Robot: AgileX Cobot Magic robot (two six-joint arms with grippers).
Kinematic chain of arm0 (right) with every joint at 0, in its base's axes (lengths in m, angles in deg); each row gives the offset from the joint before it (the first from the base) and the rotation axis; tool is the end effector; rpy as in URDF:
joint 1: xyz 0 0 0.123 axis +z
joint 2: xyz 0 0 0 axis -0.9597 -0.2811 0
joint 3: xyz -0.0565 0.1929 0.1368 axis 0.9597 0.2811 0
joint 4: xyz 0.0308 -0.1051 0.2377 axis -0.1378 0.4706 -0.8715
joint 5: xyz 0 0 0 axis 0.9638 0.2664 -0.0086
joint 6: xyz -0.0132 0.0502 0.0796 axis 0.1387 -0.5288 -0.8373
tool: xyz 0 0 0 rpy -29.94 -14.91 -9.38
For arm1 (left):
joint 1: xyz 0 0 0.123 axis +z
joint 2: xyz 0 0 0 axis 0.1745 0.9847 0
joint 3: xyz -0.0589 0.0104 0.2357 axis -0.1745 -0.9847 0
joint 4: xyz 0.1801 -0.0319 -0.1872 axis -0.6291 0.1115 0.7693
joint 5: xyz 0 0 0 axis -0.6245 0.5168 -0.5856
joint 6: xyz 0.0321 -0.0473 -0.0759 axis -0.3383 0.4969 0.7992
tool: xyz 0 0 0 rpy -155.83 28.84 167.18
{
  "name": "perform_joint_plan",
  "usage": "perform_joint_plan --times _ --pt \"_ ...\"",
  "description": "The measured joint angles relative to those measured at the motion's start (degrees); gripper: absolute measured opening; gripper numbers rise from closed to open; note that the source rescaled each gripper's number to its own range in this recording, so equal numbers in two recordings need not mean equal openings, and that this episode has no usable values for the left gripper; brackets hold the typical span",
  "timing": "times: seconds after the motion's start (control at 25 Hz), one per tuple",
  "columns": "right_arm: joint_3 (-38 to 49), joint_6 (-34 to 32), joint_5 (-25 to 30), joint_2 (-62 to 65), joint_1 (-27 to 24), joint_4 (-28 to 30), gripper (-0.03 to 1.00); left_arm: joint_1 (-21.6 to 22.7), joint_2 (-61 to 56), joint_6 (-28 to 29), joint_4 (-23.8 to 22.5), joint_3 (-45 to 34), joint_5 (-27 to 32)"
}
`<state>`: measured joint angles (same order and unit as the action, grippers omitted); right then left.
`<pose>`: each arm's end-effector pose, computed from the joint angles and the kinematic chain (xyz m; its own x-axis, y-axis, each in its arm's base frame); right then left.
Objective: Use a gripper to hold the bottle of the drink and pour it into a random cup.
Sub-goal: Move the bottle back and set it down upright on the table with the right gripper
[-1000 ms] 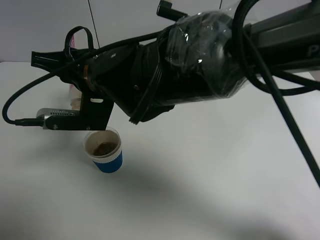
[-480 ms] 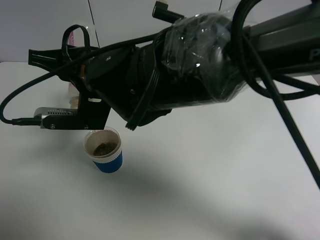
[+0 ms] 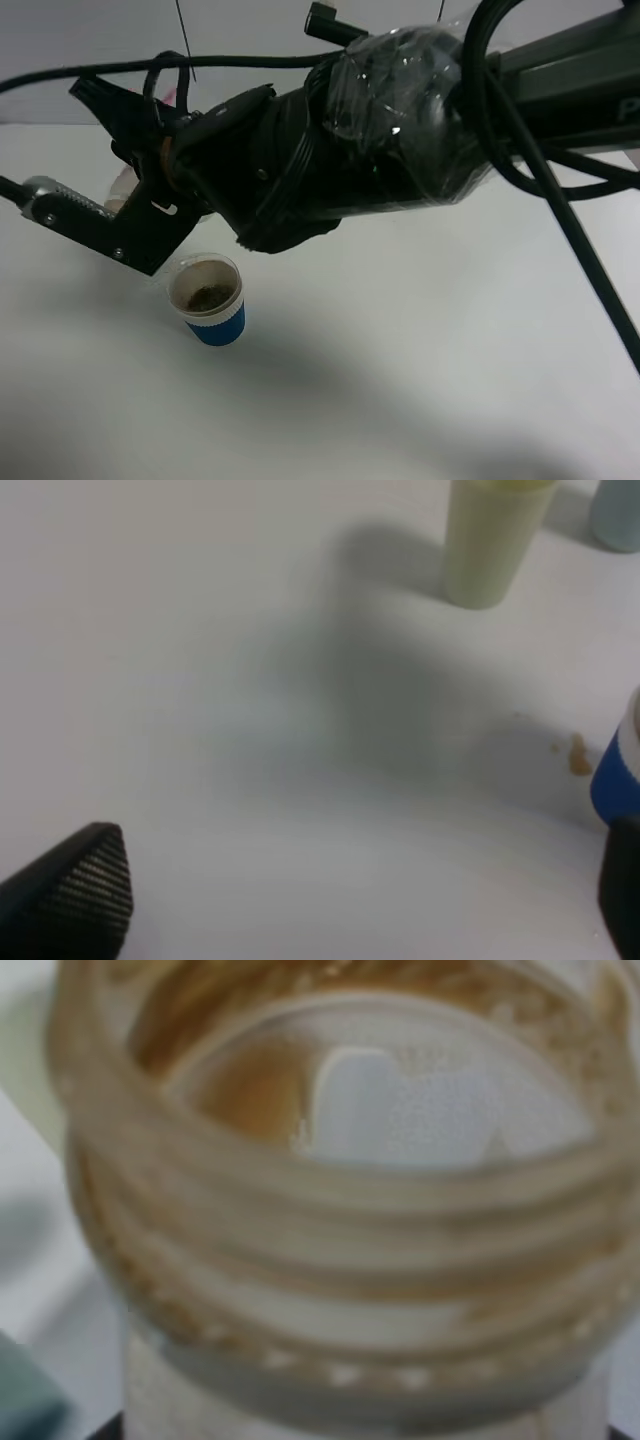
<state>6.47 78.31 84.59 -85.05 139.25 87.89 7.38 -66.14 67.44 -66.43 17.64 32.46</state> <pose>0.2099 0.3757 0.1735 0.7426 -0.5178 0.4248 -0.0094 -0.6423 -0.7664 0.0508 -0.0024 0.2820 -0.4537 0.0029 -0.8911 0.0384 0.9991 -0.0163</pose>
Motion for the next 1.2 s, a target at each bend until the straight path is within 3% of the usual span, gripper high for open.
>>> perform_joint_plan --times 0.36,0.68,0.84,1.04,1.2 --pt "0.00 -22.07 0.13 0.91 -4.43 -16.50 0.00 0.00 0.00 0.00 0.00 0.00 0.00" --pt "0.00 -45.50 0.06 9.26 -10.15 -24.38 0.00 0.00 0.00 0.00 0.00 0.00 0.00" --pt "0.00 -54.82 -0.25 12.38 -13.47 -31.48 0.00 0.00 0.00 0.00 0.00 0.00 0.00" --pt "0.00 -57.42 -5.06 14.55 -17.02 -42.14 0.00 0.00 0.00 0.00 0.00 0.00 0.00" --pt "2.64 -48.88 -12.86 14.84 -19.76 -52.84 0.00 0.00 0.00 0.00 0.00 0.00 0.00"
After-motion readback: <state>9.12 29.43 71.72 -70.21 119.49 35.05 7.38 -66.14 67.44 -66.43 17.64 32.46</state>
